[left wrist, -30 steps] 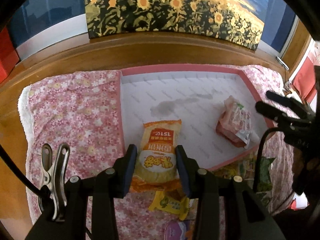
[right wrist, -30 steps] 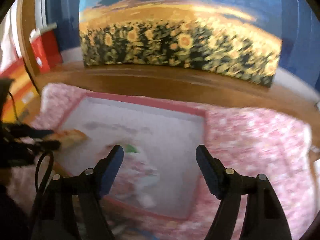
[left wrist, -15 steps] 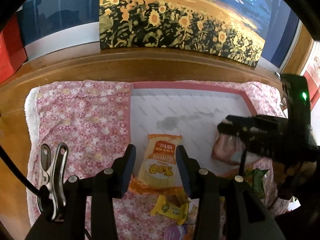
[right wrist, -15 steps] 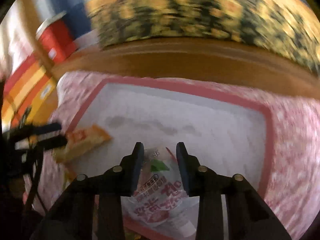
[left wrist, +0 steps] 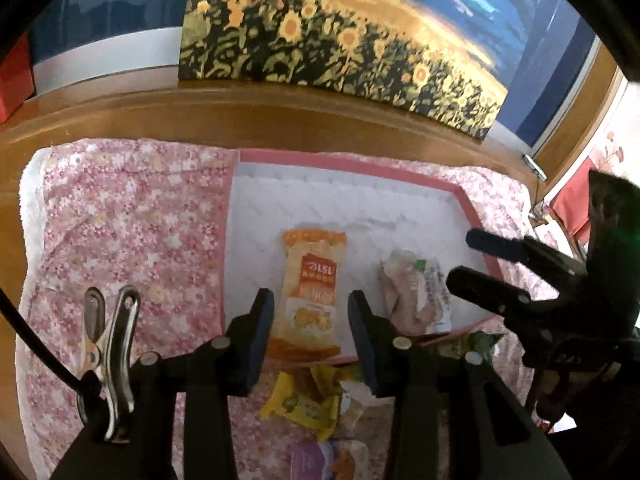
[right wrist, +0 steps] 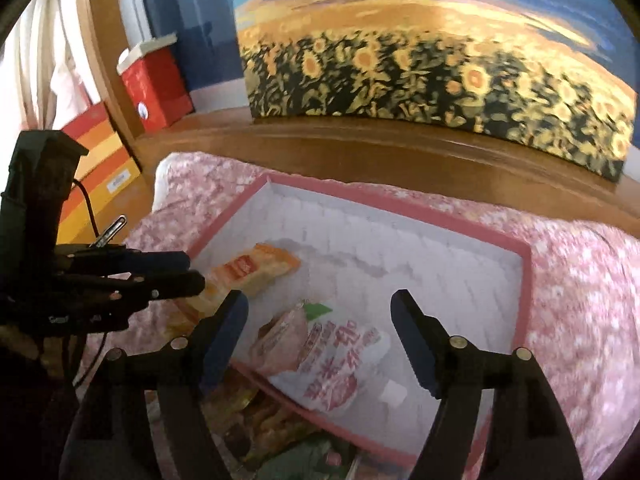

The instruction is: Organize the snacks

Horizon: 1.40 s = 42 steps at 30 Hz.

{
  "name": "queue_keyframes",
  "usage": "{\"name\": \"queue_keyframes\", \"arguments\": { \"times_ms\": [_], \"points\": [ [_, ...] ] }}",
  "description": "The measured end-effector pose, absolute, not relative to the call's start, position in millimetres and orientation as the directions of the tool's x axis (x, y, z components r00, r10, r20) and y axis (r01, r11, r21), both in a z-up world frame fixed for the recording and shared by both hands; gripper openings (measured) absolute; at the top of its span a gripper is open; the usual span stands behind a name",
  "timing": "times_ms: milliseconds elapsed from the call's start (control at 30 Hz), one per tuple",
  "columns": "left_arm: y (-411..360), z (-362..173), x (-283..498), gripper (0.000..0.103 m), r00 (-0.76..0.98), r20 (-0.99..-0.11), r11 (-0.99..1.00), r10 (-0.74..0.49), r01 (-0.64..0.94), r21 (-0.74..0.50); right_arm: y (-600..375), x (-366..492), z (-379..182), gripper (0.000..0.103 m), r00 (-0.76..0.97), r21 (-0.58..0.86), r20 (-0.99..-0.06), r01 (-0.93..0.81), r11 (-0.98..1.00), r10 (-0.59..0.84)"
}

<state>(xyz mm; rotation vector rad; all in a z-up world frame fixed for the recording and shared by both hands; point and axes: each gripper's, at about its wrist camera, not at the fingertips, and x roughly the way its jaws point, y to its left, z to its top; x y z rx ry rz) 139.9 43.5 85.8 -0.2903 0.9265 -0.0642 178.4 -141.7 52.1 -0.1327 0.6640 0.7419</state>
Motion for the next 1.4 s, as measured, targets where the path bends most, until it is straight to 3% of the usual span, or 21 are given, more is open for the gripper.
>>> {"name": "queue_keyframes", "arguments": {
  "times_ms": [133,267,400,533,633,667,700,967,1033,1100,1267,1400],
  "points": [
    [41.1,75.8,134.2,0.038,0.566,-0.803,0.96,-0.187,-0.067,-0.27,-155.7,178.0,38.9,0.073,0.536,0.159,-0.66,-0.586,0.795,0.527],
    [38.0,81.2,119.5,0.036,0.604,-0.773,0.951,-0.194,-0.076,-0.299,-169.7,179.7,23.6,0.06,0.472,0.288,-0.67,-0.547,0.786,0.574],
    [32.2,89.6,104.4,0.036,0.635,-0.753,0.962,-0.17,-0.057,-0.266,-160.0,188.2,19.5,0.049,0.463,0.31,-0.664,-0.544,0.78,0.587],
    [33.5,91.4,93.6,0.036,0.643,-0.751,0.965,-0.151,-0.068,-0.252,-122.5,192.7,23.4,0.047,0.374,0.353,-0.669,-0.6,0.718,0.642],
    [35.8,96.7,87.0,0.036,0.67,-0.732,0.965,-0.125,-0.089,-0.246,-110.1,183.2,29.5,0.068,0.306,0.384,-0.645,-0.663,0.643,0.7],
    [36.5,98.5,83.9,0.036,0.68,-0.724,0.964,-0.118,-0.096,-0.247,-111.6,179.5,30.8,0.08,0.315,0.378,-0.636,-0.668,0.641,0.704],
    [36.3,99.3,81.5,0.037,0.686,-0.718,0.963,-0.113,-0.102,-0.248,-117.5,175.0,32.5,0.084,0.361,0.343,-0.634,-0.661,0.667,0.684],
    [20.0,103.0,62.5,0.038,0.7,-0.705,0.968,-0.118,-0.077,-0.239,-190.6,143.0,55.6,0.084,0.515,0.391,-0.468,-0.609,0.691,0.718],
    [14.4,104.1,56.1,0.038,0.698,-0.707,0.972,-0.113,-0.07,-0.225,-201.6,136.1,57.7,0.079,0.526,0.401,-0.456,-0.599,0.694,0.718],
    [10.0,103.4,51.0,0.039,0.693,-0.712,0.975,-0.111,-0.064,-0.215,-209.9,126.2,58.3,0.064,0.527,0.41,-0.446,-0.598,0.688,0.724],
    [7.4,95.0,39.6,0.04,0.677,-0.726,0.973,-0.12,-0.066,-0.222,-210.5,110.6,56.1,0.049,0.53,0.371,-0.476,-0.603,0.706,0.702],
    [8.5,88.9,31.8,0.041,0.668,-0.733,0.967,-0.128,-0.081,-0.243,-212.6,105.1,46.6,0.048,0.514,0.377,-0.511,-0.586,0.717,0.689]
  ]
}}
